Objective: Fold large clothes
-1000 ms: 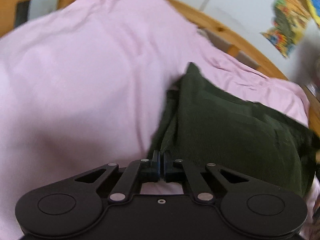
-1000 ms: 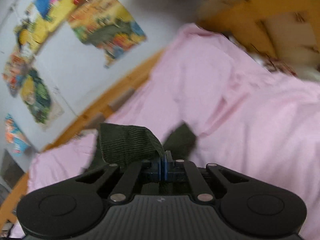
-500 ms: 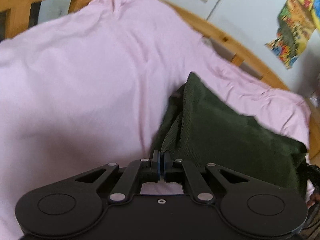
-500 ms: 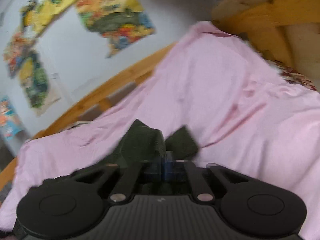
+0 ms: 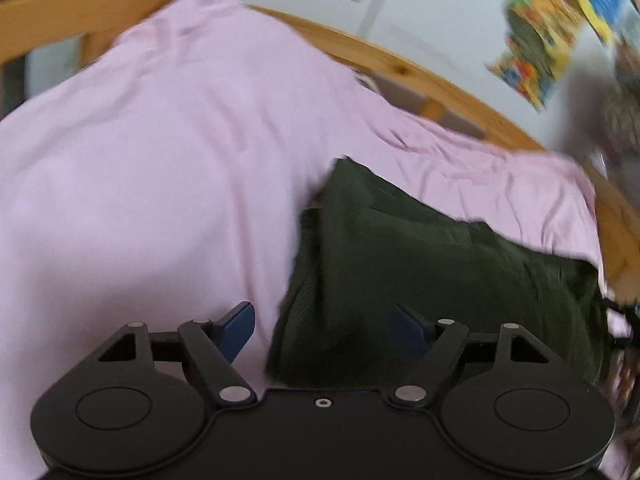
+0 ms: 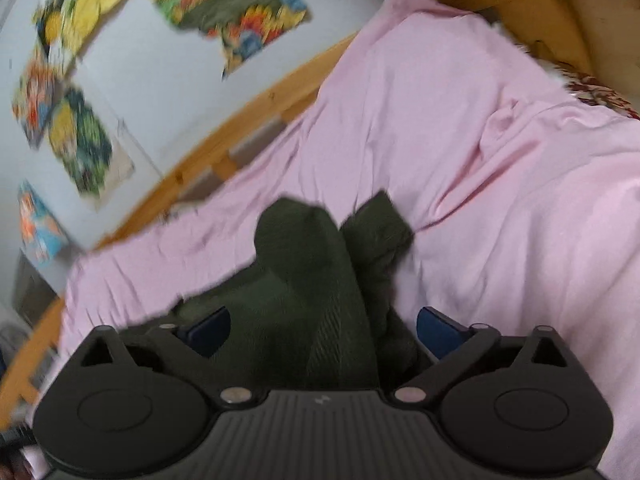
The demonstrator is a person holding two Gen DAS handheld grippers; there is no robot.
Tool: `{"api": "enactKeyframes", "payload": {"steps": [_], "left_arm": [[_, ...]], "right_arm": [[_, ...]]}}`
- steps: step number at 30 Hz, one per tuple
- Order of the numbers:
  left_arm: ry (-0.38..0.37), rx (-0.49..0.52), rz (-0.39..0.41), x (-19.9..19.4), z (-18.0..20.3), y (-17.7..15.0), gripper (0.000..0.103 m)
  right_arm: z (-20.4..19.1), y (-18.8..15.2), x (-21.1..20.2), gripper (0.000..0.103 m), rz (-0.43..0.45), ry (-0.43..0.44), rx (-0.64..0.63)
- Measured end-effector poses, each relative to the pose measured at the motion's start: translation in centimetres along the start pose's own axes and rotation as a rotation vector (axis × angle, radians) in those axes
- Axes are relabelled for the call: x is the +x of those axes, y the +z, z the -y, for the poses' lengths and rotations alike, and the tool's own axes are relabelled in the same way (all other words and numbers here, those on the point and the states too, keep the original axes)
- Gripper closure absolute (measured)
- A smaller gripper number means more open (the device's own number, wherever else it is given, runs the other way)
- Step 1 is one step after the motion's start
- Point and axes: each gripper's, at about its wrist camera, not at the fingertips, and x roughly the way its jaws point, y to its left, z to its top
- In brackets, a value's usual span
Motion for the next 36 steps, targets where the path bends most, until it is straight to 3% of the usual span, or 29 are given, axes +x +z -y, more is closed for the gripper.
{"api": "enactKeyframes", "payload": {"steps": [3,7,8,9,11,12,13,14,19,22,23,24,25,26,27,31,34,36], "left_arm": [[0.015,0.061,-0.071,3.3,0.4,1.4,0.025],[0.018,0.038,-0.162,7.9,0.2,3.0,0.028],[0.041,0.034,-0.170,8.6,0.3,3.2,0.040],[0.057,0.044,-0.171,8.8,0.4,3.2,0.062],[0.066,0.070,-0.176,8.6,0.9,3.3,0.078],[0.069,0.065,-0.169,8.3,1.1,3.3,0.088],[0.075,0.059,-0.162,8.0,1.3,3.3,0.092],[0.081,0.053,-0.155,7.7,1.4,3.3,0.095],[0.120,0.019,-0.131,6.1,2.1,3.0,0.097],[0.132,0.075,-0.131,6.7,2.7,3.0,0.094],[0.132,0.064,-0.131,6.6,2.5,3.1,0.088],[0.137,0.049,-0.128,6.6,2.4,3.2,0.075],[0.152,0.037,-0.118,6.3,2.4,3.2,0.067],[0.157,0.042,-0.106,5.8,2.5,3.0,0.052],[0.160,0.059,-0.092,5.2,2.7,2.7,0.041],[0.185,0.276,-0.008,2.0,5.2,0.6,0.023],[0.172,0.495,0.043,0.0,8.1,-1.9,0.012],[0.152,0.622,0.033,-0.3,9.6,-3.6,0.011]], "right_arm": [[-0.3,-0.3,1.5,0.001,-0.039,-0.031,-0.013],[0.4,-0.8,3.3,0.003,-0.039,-0.013,0.067],[0.4,-0.9,3.5,0.010,-0.033,-0.008,0.068],[0.3,-0.9,3.5,0.013,-0.033,0.001,0.065],[0.3,-0.9,3.4,0.040,-0.025,-0.002,0.054],[0.4,-0.8,3.4,0.046,-0.021,-0.003,0.049],[0.5,-0.7,3.4,0.060,-0.019,0.011,0.048],[0.4,-0.7,3.3,0.067,-0.012,0.009,0.045],[-0.2,-0.4,3.2,0.066,-0.010,-0.006,0.036],[0.0,-0.3,3.3,0.045,-0.019,-0.025,0.046],[0.2,-0.3,3.2,0.040,-0.018,-0.029,0.059],[0.2,-0.3,2.9,0.037,-0.017,-0.030,0.062],[0.1,-0.4,2.7,0.027,-0.021,-0.035,0.050],[-0.2,-0.5,2.2,0.019,-0.027,-0.046,0.024],[-0.8,-0.6,1.6,0.016,-0.027,-0.059,-0.020],[-4.3,-1.7,-1.3,0.001,-0.020,-0.109,-0.283],[-6.3,-3.3,-2.5,0.000,-0.050,-0.115,-0.418],[-6.9,-4.2,-2.9,0.000,-0.086,-0.136,-0.441]]}}
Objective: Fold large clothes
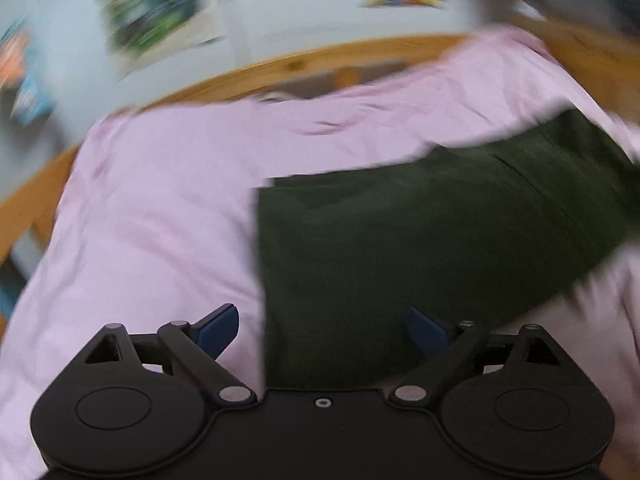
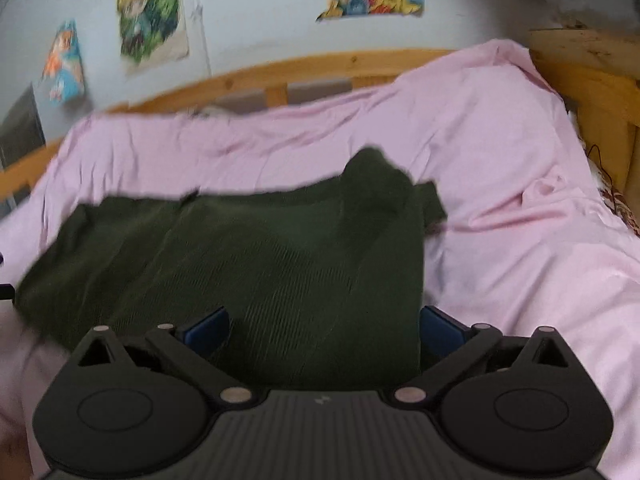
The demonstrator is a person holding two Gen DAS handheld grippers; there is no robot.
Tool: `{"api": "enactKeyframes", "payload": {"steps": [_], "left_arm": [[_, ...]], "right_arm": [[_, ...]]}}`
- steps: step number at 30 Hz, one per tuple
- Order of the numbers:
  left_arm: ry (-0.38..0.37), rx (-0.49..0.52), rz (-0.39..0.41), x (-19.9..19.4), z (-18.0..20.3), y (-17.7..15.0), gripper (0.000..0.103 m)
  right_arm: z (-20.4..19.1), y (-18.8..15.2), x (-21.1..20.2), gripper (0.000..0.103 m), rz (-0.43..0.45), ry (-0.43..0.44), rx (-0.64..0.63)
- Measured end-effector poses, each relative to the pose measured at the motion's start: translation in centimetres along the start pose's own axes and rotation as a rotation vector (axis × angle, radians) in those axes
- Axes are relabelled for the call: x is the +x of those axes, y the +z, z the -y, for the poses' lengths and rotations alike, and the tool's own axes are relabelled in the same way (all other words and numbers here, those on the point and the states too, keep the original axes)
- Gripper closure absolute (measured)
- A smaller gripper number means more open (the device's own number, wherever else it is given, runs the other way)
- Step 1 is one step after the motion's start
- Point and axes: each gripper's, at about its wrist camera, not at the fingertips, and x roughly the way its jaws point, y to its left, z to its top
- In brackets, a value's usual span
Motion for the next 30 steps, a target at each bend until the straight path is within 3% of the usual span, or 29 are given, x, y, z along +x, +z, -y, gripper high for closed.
{"api": "enactKeyframes", "payload": {"steps": [2,3,4,6,8,10,14,18,19,20,21,22,23,24,26,30], "left_arm": [[-0.002,0.099,-0.045,0.3,2.1,-0.5,0.011],[-0.005,0.070,-0.088,0.7,2.5,-0.6,0.013],[-0.035,-0.008,-0.126,0.9,2.3,-0.7,0.013],[-0.137,-0.276,-0.185,1.2,0.7,-1.1,0.013],[-0.244,-0.564,-0.191,1.5,-1.4,-2.3,0.013],[-0.320,-0.728,-0.186,2.4,-2.6,-3.2,0.014],[-0.355,-0.879,-0.188,4.9,-3.8,-3.6,0.014],[-0.275,-1.010,-0.169,6.9,-4.3,-4.2,0.013],[-0.244,-1.045,-0.149,6.9,-4.4,-4.2,0.015],[-0.216,-1.068,-0.130,6.8,-4.5,-4.2,0.021],[-0.178,-1.098,-0.109,6.6,-4.6,-4.2,0.037],[-0.146,-1.117,-0.097,6.4,-4.7,-4.3,0.048],[-0.113,-1.120,-0.092,6.5,-4.9,-4.2,0.073],[-0.092,-1.110,-0.085,6.3,-5.1,-4.0,0.085],[-0.079,-1.069,-0.060,6.0,-5.1,-2.7,0.091],[-0.077,-0.906,0.089,3.5,-5.1,1.6,0.093]], "right_arm": [[0.0,-0.6,-0.4,0.000,-0.035,-0.018,0.040],[0.3,-0.7,-0.5,0.000,-0.046,-0.026,0.084],[1.0,-0.9,-0.7,0.000,-0.059,-0.019,0.149],[2.8,-1.7,-1.0,0.000,-0.096,0.010,0.325],[4.7,-2.8,-1.4,0.001,-0.110,0.052,0.485],[5.9,-3.4,-1.6,0.001,-0.104,0.104,0.590],[6.4,-3.7,-1.2,0.000,-0.107,0.141,0.650],[6.3,-3.8,-0.3,0.001,-0.071,0.120,0.668],[6.3,-3.7,0.1,0.005,-0.049,0.107,0.676],[6.1,-3.6,0.6,0.019,-0.035,0.087,0.678],[6.0,-3.5,0.9,0.031,-0.027,0.068,0.668],[5.9,-3.3,1.4,0.053,-0.026,0.058,0.654],[5.7,-3.3,1.8,0.065,-0.021,0.080,0.653],[5.4,-3.1,2.0,0.067,-0.009,0.087,0.653],[4.0,-2.5,1.8,0.078,0.025,0.051,0.558],[1.1,-0.4,-0.2,0.083,0.196,0.058,0.346]]}}
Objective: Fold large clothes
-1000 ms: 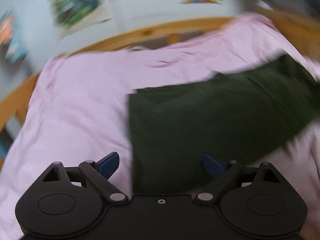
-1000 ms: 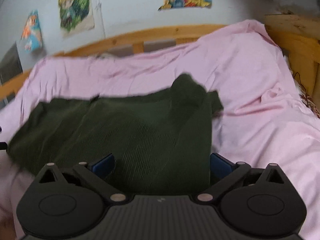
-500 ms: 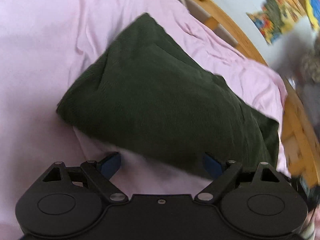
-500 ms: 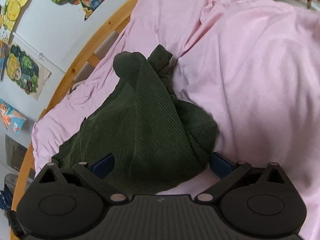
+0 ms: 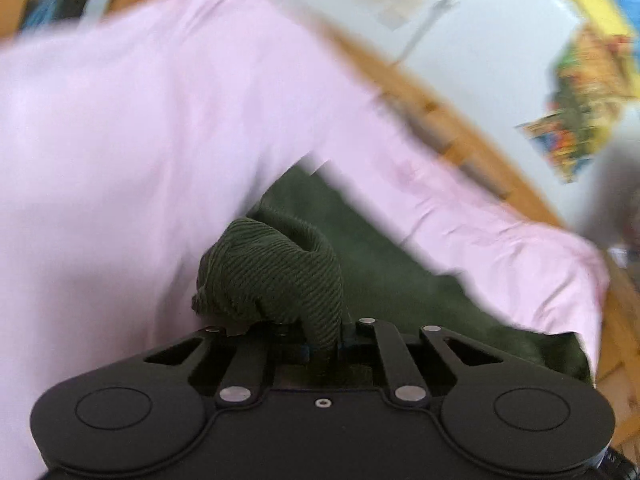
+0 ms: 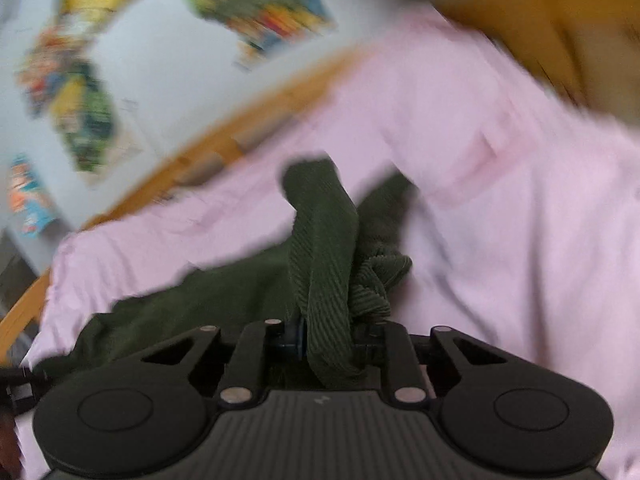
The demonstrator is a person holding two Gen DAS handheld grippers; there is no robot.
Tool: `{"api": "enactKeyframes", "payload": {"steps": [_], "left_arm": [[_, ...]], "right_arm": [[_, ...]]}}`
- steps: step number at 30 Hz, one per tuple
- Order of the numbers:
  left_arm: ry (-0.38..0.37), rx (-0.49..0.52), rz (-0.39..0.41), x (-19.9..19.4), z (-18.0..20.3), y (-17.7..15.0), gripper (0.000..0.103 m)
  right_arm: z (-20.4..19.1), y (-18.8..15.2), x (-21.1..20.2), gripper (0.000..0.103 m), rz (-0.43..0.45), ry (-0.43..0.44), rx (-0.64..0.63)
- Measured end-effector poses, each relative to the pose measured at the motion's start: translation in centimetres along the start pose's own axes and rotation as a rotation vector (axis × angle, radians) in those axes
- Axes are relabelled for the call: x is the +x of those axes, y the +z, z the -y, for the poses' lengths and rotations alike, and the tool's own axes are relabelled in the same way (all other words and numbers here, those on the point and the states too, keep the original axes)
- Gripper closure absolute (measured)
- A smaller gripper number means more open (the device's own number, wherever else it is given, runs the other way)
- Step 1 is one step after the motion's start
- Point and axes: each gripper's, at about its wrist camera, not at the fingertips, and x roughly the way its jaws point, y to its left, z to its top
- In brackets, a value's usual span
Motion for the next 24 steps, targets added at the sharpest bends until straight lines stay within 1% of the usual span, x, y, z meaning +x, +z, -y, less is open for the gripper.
{"api": "enactKeyframes", "payload": {"steps": [1,3,5,7,8,10,12,13,15,16,17,18,20,21,22,23,24], "left_arm": [[-0.023,0.026,0.028,-0.9,0.6,0.8,0.093],[-0.043,0.062,0.065,-2.6,1.2,1.6,0.093],[-0.042,0.085,0.097,-4.6,0.7,1.5,0.093],[-0.023,0.055,0.119,-6.4,-0.4,0.9,0.093],[-0.013,0.025,0.117,-7.3,-1.5,0.4,0.093],[0.030,0.016,0.084,-7.6,-3.1,-1.0,0.093],[0.057,0.021,0.025,-7.3,-4.6,-3.0,0.093],[0.062,0.019,0.012,-7.2,-4.9,-3.8,0.093],[0.058,0.011,0.022,-7.2,-5.4,-4.5,0.092],[0.049,-0.001,0.027,-7.3,-5.6,-4.5,0.092],[0.044,-0.010,0.028,-7.2,-5.7,-4.4,0.091],[0.045,-0.013,0.025,-7.0,-5.6,-4.3,0.088],[0.056,-0.017,0.010,-6.7,-5.8,-4.0,0.083],[0.057,-0.028,0.002,-6.7,-6.4,-4.3,0.080],[0.056,-0.044,-0.001,-6.7,-6.8,-4.4,0.077],[0.055,-0.065,-0.002,-6.6,-7.1,-4.5,0.072],[0.055,-0.090,0.000,-6.6,-7.5,-4.6,0.065]], "right_arm": [[-0.7,0.3,-0.4,0.083,0.029,0.012,-0.033],[-2.0,0.6,-1.1,0.083,0.074,0.042,-0.069],[-2.8,0.6,-1.4,0.083,0.070,0.063,-0.085],[-3.2,0.0,-1.8,0.083,0.033,0.088,-0.111],[-3.6,-0.5,-2.0,0.083,0.009,0.092,-0.137],[-4.2,-1.4,-2.5,0.083,-0.047,0.085,-0.203],[-4.6,-2.3,-3.2,0.083,-0.105,0.064,-0.227],[-4.4,-2.6,-3.3,0.081,-0.133,0.049,-0.220],[-3.8,-2.9,-3.5,0.073,-0.162,0.025,-0.178],[-3.5,-2.8,-3.7,0.066,-0.164,0.011,-0.154],[-3.3,-2.7,-3.8,0.056,-0.157,-0.005,-0.143],[-3.2,-2.5,-4.0,0.053,-0.142,-0.021,-0.143],[-3.5,-2.3,-4.5,0.038,-0.105,-0.060,-0.169],[-3.8,-2.2,-4.5,0.033,-0.085,-0.083,-0.184],[-4.2,-2.1,-4.7,0.025,-0.051,-0.115,-0.208],[-4.8,-2.2,-5.0,0.017,-0.017,-0.147,-0.243],[-5.5,-2.1,-4.9,0.015,0.016,-0.171,-0.289]]}}
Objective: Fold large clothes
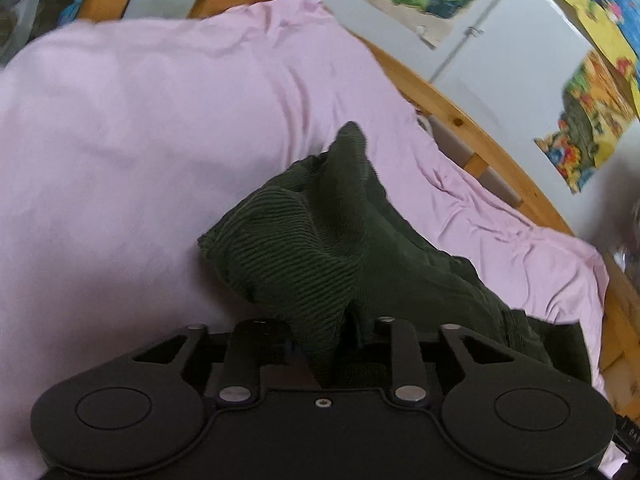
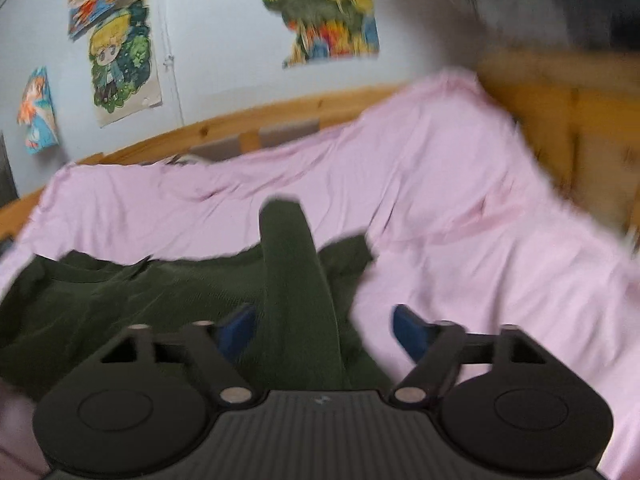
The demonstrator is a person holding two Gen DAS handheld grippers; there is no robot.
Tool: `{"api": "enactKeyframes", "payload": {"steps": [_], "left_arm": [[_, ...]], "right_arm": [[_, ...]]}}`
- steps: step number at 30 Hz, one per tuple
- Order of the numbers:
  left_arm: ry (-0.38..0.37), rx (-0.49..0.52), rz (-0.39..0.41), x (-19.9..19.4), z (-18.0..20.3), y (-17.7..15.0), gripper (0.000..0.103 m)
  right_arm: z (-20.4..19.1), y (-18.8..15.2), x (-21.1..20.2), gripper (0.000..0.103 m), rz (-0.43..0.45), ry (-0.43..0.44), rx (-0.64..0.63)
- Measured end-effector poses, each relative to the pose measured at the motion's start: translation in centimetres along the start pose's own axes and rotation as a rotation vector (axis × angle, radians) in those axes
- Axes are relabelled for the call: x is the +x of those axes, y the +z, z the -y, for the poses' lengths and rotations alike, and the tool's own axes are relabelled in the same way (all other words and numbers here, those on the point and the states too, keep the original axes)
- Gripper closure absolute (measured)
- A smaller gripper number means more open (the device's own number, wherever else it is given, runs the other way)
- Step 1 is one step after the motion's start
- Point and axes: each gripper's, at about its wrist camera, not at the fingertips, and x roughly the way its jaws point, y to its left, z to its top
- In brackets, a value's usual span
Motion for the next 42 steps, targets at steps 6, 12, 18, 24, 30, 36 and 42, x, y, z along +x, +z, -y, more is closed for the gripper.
{"api": "enactKeyframes", "payload": {"steps": [6,12,18,24,30,36,42], "left_arm": [[0.030,-0.060,0.041,-0.3,-1.4,-0.3,0.029],[0.028,-0.051,0.065,-0.3,-1.4,0.2,0.006],[0.075,-0.053,0.057,0.6,-1.2,0.4,0.004],[0.104,-0.056,0.058,1.0,-1.1,0.5,0.003],[0.131,-0.017,0.047,1.2,-0.5,0.5,0.001],[0.138,-0.009,0.044,1.1,-0.4,0.4,0.001],[0.148,0.000,0.041,1.2,-0.3,0.4,0.001]], "right_arm": [[-6.4,1.4,1.7,0.004,0.093,0.016,-0.200],[-15.0,1.0,7.7,0.000,0.113,0.078,-0.359],[-20.5,-1.5,13.1,0.000,0.048,0.040,-0.521],[-19.4,-3.7,14.1,0.000,0.084,0.065,-0.431],[-19.3,-4.2,13.3,0.000,0.115,0.043,-0.436],[-19.2,-4.2,13.0,0.000,0.130,0.039,-0.436],[-19.2,-4.3,13.1,0.000,0.136,0.037,-0.436]]}}
